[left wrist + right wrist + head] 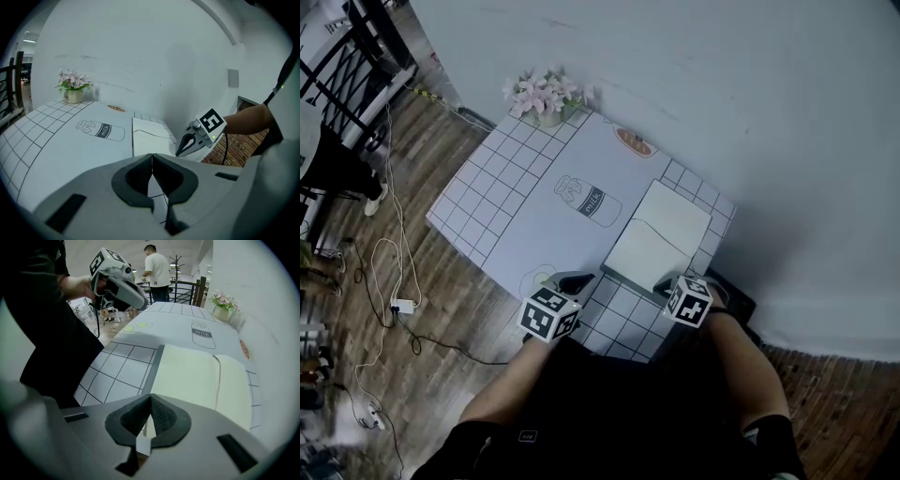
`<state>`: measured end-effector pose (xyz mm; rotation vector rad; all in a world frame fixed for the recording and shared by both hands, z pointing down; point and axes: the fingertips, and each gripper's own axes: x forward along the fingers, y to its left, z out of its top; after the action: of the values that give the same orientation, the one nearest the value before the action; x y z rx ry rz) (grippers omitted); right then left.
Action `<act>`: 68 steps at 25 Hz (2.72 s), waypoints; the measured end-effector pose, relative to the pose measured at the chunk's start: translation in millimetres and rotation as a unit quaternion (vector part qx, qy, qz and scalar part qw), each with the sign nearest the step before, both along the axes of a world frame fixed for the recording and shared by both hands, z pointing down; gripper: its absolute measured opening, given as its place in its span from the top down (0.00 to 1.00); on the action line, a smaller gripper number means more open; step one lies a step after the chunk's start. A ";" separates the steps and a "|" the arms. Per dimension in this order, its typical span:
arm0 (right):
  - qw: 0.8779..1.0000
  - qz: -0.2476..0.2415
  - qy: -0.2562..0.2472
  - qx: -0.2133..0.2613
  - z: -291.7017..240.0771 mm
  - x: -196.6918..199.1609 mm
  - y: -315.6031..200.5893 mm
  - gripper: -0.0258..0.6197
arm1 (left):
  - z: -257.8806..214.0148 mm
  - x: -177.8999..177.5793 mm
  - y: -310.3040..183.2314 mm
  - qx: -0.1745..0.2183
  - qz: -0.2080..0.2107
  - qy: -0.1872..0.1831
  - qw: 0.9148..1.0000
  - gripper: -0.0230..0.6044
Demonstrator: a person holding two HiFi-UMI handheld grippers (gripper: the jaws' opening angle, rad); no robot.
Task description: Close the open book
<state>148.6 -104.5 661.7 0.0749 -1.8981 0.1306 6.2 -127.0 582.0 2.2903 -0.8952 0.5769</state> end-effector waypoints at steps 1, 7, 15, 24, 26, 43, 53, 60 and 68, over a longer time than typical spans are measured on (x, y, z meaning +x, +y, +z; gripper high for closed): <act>1.000 -0.003 0.004 0.008 1.1 0.5 -0.7 0.95 | 0.0 3.0 -0.2 0.000 0.002 0.000 1.000 0.95; 0.996 -0.043 0.058 0.054 20.3 4.8 1.8 0.83 | -1.2 14.4 -3.8 0.002 0.008 0.001 1.000 0.95; 0.994 -0.031 0.073 0.069 29.4 17.7 3.4 0.92 | -0.3 13.9 -6.4 -0.001 0.013 -0.002 1.000 0.95; 0.996 -0.010 0.058 0.074 4.1 22.7 -5.8 0.96 | 5.5 13.9 -5.7 -0.003 0.021 -0.003 1.000 0.95; 0.995 -0.007 0.053 0.083 -8.0 23.0 -9.9 0.96 | 4.4 14.9 -5.7 -0.002 0.024 -0.002 1.000 0.95; 0.954 0.128 0.064 0.262 -83.8 99.3 -135.3 0.96 | 1.4 14.0 -5.4 -0.005 0.010 -0.009 1.000 0.95; 0.968 0.086 -0.026 0.234 -56.6 83.5 -133.4 0.90 | 2.4 30.9 -1.4 -0.018 -0.047 -0.029 0.998 0.95; 0.994 -0.014 -0.076 0.077 2.2 39.8 -23.5 0.52 | -0.1 49.4 5.4 -0.014 -0.095 -0.042 0.995 0.95; 0.998 0.014 -0.038 0.048 31.0 46.8 -18.3 0.49 | -1.3 47.8 20.2 -0.012 -0.108 -0.036 0.993 0.95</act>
<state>195.4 -122.7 692.7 0.1645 -1.9790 0.0624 54.0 -106.8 580.7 2.1285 -1.1474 0.5744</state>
